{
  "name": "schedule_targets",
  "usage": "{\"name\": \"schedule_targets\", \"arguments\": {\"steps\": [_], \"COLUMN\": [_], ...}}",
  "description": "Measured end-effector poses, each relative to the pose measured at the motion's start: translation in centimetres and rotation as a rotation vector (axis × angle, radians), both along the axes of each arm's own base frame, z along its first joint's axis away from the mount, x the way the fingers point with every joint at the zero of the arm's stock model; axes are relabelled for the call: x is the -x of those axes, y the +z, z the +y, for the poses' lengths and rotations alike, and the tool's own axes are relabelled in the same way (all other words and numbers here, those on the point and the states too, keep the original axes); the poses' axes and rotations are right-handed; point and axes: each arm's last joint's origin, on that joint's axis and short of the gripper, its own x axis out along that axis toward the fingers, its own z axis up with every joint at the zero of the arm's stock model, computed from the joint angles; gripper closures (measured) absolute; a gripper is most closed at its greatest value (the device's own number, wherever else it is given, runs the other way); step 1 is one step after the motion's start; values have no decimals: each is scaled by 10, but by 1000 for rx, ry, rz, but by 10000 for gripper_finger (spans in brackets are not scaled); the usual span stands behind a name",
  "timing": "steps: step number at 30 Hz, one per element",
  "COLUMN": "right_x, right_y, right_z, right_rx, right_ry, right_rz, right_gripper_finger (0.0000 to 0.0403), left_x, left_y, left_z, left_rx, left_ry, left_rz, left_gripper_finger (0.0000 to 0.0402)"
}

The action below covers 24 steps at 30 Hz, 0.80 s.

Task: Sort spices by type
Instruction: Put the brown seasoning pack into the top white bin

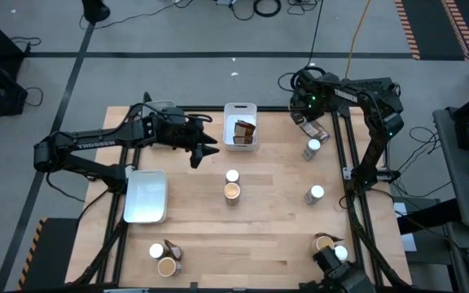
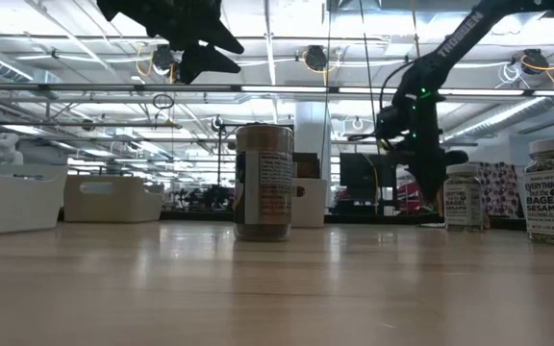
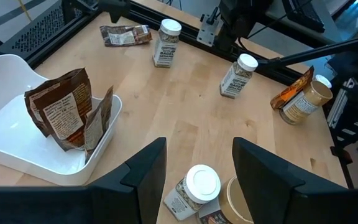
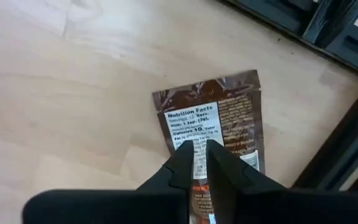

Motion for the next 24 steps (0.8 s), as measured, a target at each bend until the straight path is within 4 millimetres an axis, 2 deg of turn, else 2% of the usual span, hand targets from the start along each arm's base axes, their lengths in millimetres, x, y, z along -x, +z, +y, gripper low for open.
{"name": "schedule_targets", "arguments": {"steps": [6, 12, 20, 24], "right_x": [6, 12, 12, 9], "right_y": [-7, -23, -44, -45], "right_z": [-1, -2, -8, -7], "right_rx": [-51, -160, -207, -219], "right_ry": [-27, -49, -40, -19], "right_rz": [38, 99, 135, 147], "right_gripper_finger": [330, 236, 107, 88], "left_x": [0, 0, 0, 0], "left_y": [0, 0, 0, 0], "left_z": [0, 0, 0, 0], "left_rx": [4, 3, 3, 4], "left_ry": [2, 2, 2, 2], "left_rz": [1, 1, 2, 3], "left_gripper_finger": [212, 212, 212, 212]}}
